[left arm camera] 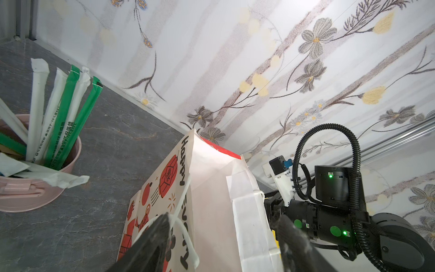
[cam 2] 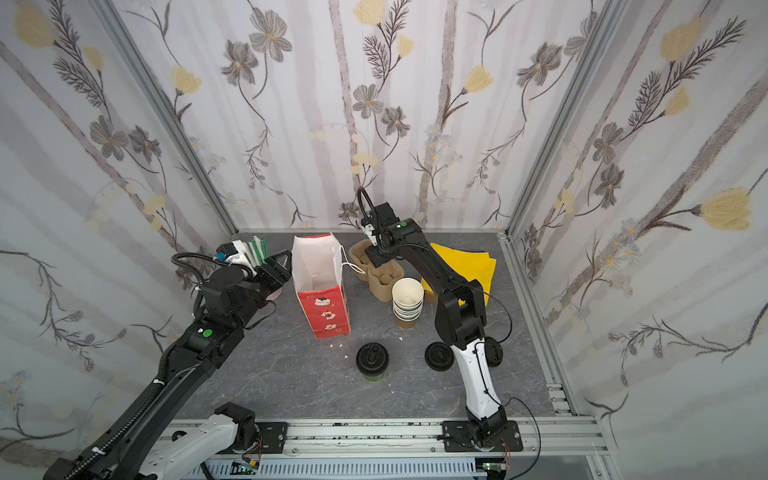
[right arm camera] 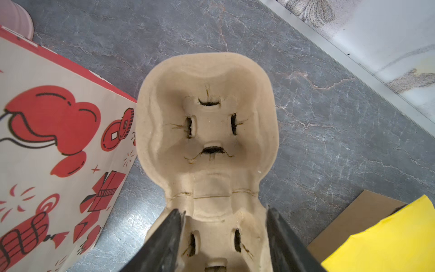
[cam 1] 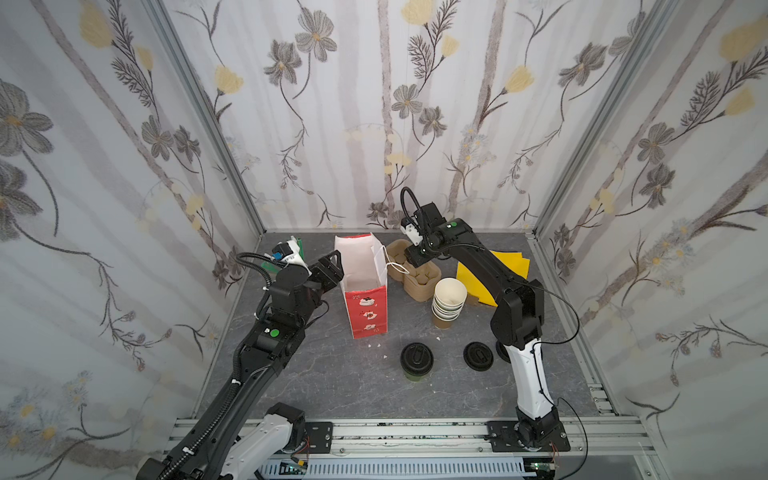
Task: Pack a coffee takeout order
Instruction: Pick up the cup tray from the cup tray.
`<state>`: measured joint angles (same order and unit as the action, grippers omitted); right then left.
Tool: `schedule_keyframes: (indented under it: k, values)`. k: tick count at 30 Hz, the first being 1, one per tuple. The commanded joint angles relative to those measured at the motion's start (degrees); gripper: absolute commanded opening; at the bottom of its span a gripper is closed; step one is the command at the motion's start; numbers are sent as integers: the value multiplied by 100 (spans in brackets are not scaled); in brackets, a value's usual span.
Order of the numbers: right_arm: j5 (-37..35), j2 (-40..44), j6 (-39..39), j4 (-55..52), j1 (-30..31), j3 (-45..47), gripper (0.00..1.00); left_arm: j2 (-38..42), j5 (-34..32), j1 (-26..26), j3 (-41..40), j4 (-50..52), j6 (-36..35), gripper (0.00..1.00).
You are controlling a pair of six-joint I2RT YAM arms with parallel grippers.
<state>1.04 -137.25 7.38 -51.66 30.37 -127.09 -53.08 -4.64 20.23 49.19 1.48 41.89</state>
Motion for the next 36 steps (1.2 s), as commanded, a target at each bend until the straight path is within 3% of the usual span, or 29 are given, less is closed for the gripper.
schedule_keyframes:
  k: [1, 36]
  values:
    - [-283, -82, 130, 76, 29, -44, 57, 16, 16, -17, -23, -130, 95, 73]
    - [-31, -364, 80, 226, 116, -53, 40, -56, 104, -18, -19, -133, 223, 72]
